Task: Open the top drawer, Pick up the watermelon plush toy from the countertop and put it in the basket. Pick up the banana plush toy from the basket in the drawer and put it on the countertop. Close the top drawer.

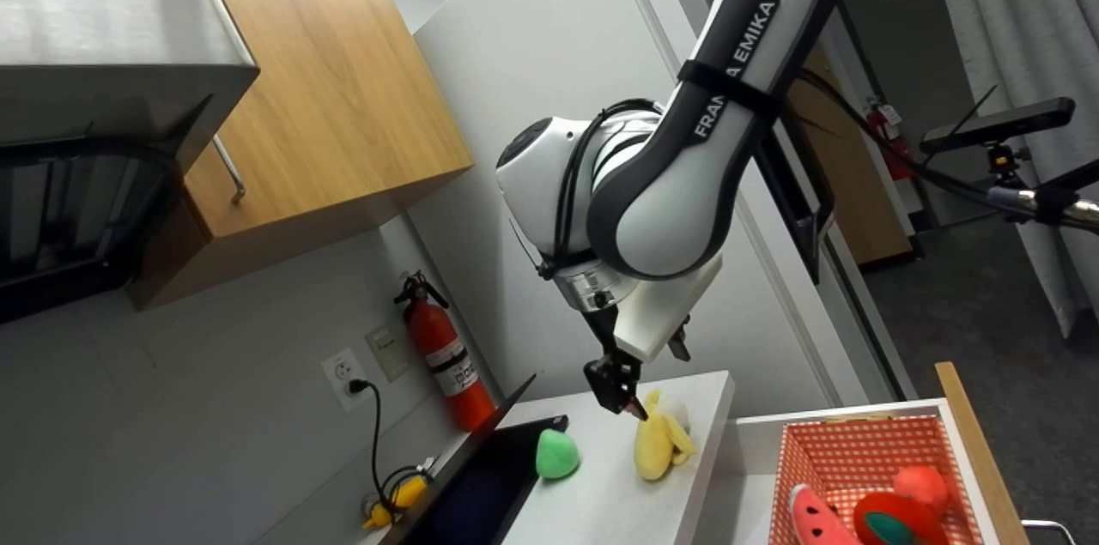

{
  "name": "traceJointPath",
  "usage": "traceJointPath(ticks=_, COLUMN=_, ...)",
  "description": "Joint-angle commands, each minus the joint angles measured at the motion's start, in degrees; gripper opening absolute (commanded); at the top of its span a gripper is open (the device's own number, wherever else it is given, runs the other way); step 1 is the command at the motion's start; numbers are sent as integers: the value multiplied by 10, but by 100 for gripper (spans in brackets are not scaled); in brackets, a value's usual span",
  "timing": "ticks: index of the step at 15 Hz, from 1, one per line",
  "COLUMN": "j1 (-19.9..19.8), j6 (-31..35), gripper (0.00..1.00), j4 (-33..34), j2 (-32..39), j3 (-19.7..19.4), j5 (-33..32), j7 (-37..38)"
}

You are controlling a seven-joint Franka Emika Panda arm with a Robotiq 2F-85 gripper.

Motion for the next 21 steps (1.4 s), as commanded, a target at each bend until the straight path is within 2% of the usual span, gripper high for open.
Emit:
traceJointPath(ticks=1, j1=2, j6=16, gripper=100, j4=-62, j2=-36, j3=-8, j5=-12, j7=8)
traceJointPath(ticks=12, j1=-13, j6=31, gripper=100, j4=-228, j2=-158, j3=13, j5=7, j7=-6)
traceJointPath(ticks=21, j1=-37, j6=74, gripper=100, j4=-363, j2=-248, j3=29, j5=37, j7=-75)
